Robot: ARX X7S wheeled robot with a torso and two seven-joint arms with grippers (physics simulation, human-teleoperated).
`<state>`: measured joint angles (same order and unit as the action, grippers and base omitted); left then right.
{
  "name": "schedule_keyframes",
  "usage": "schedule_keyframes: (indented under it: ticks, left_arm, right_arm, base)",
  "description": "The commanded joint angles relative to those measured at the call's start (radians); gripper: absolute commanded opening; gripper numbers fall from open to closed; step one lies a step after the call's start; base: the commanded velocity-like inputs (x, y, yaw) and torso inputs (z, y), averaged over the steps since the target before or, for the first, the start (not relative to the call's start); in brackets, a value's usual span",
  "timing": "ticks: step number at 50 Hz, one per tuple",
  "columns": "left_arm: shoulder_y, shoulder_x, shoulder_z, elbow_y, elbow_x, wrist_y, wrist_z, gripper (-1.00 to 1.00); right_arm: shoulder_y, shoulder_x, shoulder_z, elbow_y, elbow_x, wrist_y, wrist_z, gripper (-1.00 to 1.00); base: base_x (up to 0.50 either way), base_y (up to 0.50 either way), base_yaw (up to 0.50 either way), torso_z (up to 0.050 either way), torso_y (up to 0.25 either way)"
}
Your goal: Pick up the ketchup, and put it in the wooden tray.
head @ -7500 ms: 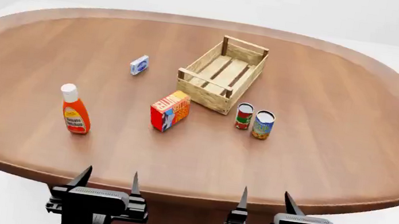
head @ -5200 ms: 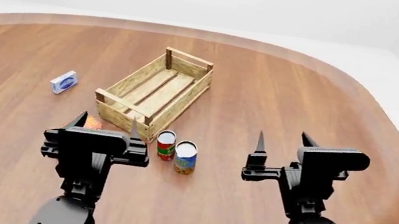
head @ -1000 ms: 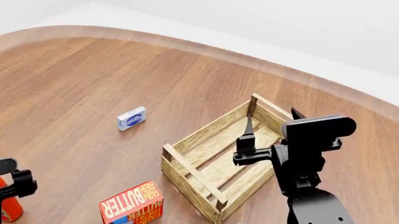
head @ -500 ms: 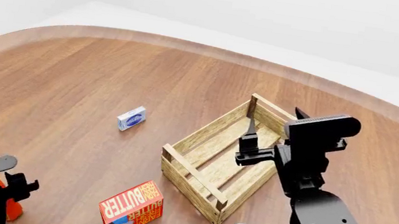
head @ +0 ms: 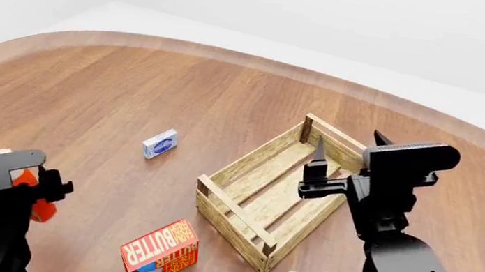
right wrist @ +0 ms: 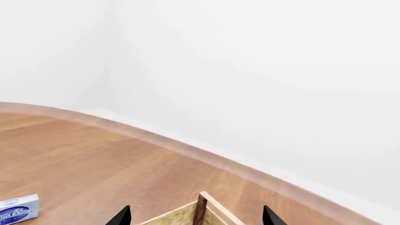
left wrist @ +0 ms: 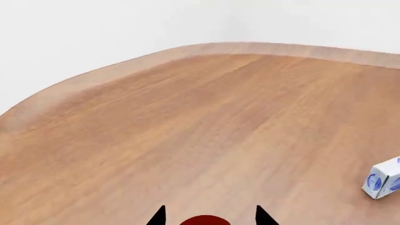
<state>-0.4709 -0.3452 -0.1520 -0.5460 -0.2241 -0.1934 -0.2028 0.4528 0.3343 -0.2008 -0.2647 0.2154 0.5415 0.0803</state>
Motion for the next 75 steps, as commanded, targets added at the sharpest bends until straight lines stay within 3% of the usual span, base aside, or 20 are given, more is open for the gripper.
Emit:
schedule_keyframes:
  ticks: [1,15,31,36,45,49,52,59,75]
  left_arm:
    - [-0.152,0.010,0.137,0.172,0.017,-0.147,0.058,-1.00]
    - [-0.437,0.134,0.334,0.028,0.060,-0.166,0.184,-1.00]
    - [-0.726,0.343,0.449,-0.472,0.024,0.056,0.288,-1.00]
    - [-0.772,0.345,0.722,-0.541,-0.244,0.122,0.235,-1.00]
    - [-0.854,0.345,1.386,-0.565,-0.871,0.266,0.134,-1.00]
    - [-0.870,0.345,1.579,-0.532,-1.045,0.318,0.100,-1.00]
    - [-0.878,0.345,1.662,-0.506,-1.099,0.349,0.084,-1.00]
    - [-0.879,0.345,1.702,-0.461,-1.159,0.365,0.052,-1.00]
    - [-0.879,0.345,1.707,-0.400,-1.144,0.350,0.003,-1.00]
  right_arm:
    - [0.011,0.015,0.044,-0.008,0.022,-0.003,0.006,1.00]
    - [0.016,0.054,0.124,-0.036,0.055,0.031,0.022,1.00]
    - [-0.017,0.099,0.198,-0.055,0.077,0.056,0.036,1.00]
    - [-0.027,0.115,0.223,-0.070,0.084,0.065,0.041,1.00]
    - [-0.070,0.144,0.291,-0.091,0.105,0.064,0.044,1.00]
    - [-0.096,0.149,0.321,-0.096,0.115,0.056,0.044,1.00]
    - [-0.112,0.150,0.336,-0.094,0.119,0.048,0.045,1.00]
    - [-0.167,0.154,0.383,-0.122,0.139,0.037,0.044,1.00]
    - [-0.226,0.172,0.468,-0.116,0.170,0.005,0.027,1.00]
  base:
    - [0.00,0.00,0.00,0.000,0.000]
    - [0.00,0.00,0.00,0.000,0.001]
    - [0.00,0.00,0.00,0.000,0.000]
    - [0.00,0.00,0.00,0.000,0.002]
    - [0.00,0.00,0.00,0.000,0.000]
    - [0.00,0.00,0.00,0.000,0.000]
    - [0.00,0.00,0.00,0.000,0.000]
    - [0.00,0.00,0.00,0.000,0.000]
    - [0.00,0.00,0.00,0.000,0.001]
